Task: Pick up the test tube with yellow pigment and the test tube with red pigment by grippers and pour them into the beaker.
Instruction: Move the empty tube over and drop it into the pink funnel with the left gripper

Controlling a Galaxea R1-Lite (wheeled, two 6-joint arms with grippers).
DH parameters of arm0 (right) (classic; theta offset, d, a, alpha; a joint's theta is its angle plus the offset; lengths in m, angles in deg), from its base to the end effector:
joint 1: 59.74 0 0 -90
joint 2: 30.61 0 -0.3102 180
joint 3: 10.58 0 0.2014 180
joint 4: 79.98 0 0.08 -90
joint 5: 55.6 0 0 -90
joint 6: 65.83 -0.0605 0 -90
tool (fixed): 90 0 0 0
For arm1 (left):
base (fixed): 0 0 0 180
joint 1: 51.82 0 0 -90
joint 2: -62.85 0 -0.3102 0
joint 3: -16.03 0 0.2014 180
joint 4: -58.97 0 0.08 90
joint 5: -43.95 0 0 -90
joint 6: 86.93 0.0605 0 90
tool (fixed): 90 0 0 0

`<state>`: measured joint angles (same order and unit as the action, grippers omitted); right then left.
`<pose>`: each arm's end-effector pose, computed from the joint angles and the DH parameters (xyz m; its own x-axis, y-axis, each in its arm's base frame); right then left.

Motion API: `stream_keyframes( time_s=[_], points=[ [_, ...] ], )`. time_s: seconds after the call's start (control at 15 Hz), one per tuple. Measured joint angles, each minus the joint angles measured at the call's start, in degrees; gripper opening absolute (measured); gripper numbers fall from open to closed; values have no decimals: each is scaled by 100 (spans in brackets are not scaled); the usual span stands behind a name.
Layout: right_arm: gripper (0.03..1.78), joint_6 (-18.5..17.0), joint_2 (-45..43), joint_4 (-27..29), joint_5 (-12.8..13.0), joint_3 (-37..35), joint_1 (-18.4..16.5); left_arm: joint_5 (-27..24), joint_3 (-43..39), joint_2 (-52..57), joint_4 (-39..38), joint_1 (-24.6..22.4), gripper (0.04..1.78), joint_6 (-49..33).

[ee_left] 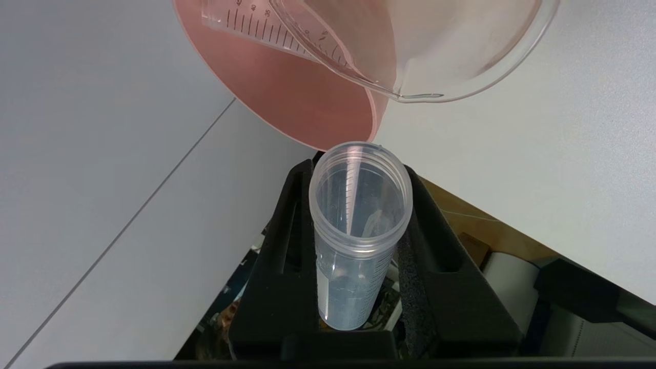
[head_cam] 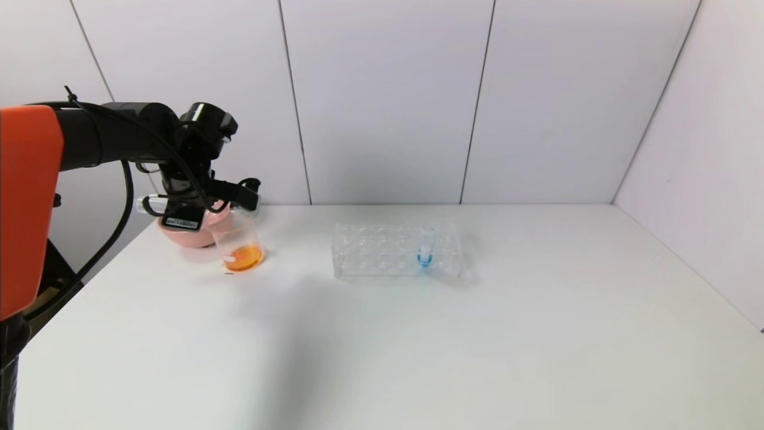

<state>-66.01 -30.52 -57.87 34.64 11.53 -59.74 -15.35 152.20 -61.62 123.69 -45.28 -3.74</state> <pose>0.0170 -0.0003 0.0758 1.0000 -0.0042 -0.0016 0.0042 1.0000 0.0031 0.4528 -0.0208 0.1911 0.5720 0.4483 -0.6869 0.7635 0.0151 0.6457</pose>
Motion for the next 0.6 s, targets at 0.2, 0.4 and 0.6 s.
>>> stream_keyframes(
  time_s=[0.2,0.4,0.6],
  points=[
    [170,0,0,0,2,0,0,-104,0,69,-173,-15,45,-213],
    [170,0,0,0,2,0,0,-534,0,177,-405,-20,45,-1200],
    [170,0,0,0,2,0,0,-1482,2,373,-603,-45,45,-2619]
  ],
)
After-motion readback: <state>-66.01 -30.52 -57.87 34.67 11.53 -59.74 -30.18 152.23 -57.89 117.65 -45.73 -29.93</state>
